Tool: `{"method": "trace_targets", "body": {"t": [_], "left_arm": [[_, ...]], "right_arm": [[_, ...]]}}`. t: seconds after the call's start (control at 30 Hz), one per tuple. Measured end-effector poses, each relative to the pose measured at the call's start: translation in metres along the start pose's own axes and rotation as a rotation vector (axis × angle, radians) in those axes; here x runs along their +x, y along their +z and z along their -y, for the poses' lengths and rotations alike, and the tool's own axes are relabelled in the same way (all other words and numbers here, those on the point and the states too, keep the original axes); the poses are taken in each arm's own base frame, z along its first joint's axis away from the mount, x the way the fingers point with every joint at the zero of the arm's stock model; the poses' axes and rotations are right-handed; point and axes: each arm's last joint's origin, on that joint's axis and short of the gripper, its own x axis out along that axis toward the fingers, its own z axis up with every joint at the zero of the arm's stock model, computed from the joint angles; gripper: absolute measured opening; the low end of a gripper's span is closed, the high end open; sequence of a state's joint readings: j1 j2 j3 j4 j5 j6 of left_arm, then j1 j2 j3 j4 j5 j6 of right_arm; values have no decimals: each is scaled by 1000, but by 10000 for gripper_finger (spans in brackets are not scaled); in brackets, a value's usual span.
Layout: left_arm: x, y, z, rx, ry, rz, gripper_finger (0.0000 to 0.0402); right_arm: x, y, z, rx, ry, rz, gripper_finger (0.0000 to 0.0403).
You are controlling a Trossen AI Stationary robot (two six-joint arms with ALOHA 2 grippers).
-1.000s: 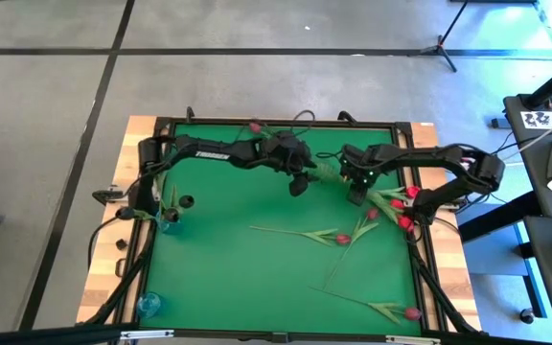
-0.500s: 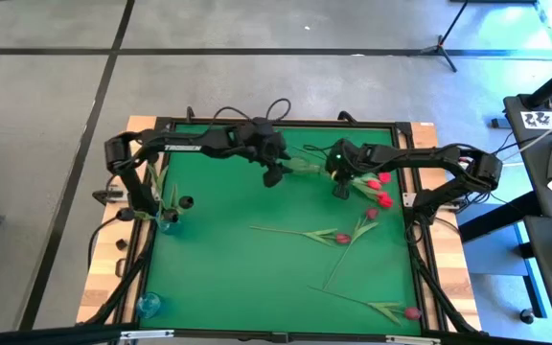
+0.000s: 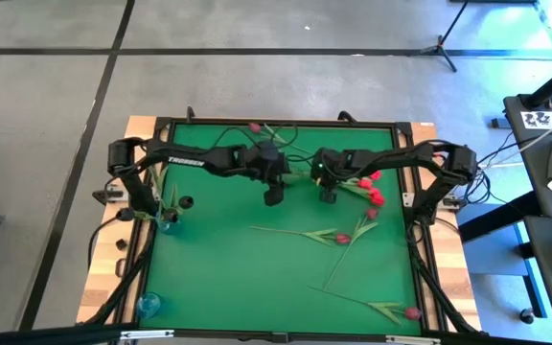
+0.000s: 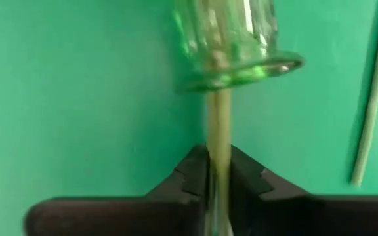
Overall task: Sort flowers into vase by color
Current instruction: Adjust the green vase on the top right of the table
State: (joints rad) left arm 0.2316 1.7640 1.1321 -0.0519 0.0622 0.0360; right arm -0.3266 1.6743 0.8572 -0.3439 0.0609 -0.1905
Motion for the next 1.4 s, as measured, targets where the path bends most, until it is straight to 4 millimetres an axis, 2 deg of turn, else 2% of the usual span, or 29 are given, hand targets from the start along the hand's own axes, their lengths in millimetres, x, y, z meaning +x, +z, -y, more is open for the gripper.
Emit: {"method": "trace_targets", "body": {"t": [0.1,0.27,0.47,0.6,0.77,0.97,1.17,1.3,1.4], "left_arm": [[8,-4,-1,-25,15,-9,231],[14,3,-2,7,19,88,231],[20,-4,-3,23,0,56,231],[19,-2,-3,9,-4,60,231],[17,0,-4,5,-35,84,231],[22,8,-5,9,-43,188,231],[66,-2,-9,-2,-59,82,231],[89,8,-12,-7,-48,6,231],[92,13,-13,14,-34,-40,231]], "right_arm": [[0,3,-1,4,41,28,71],[-1,8,-2,38,87,87,122],[-11,20,-1,73,90,86,192],[-22,27,-3,76,105,14,245],[-51,32,0,123,111,-63,297],[-102,17,4,223,28,-74,304],[-151,-3,3,389,3,-19,299],[-165,-14,1,453,10,-34,299],[-167,-19,1,469,7,-65,299]]}}
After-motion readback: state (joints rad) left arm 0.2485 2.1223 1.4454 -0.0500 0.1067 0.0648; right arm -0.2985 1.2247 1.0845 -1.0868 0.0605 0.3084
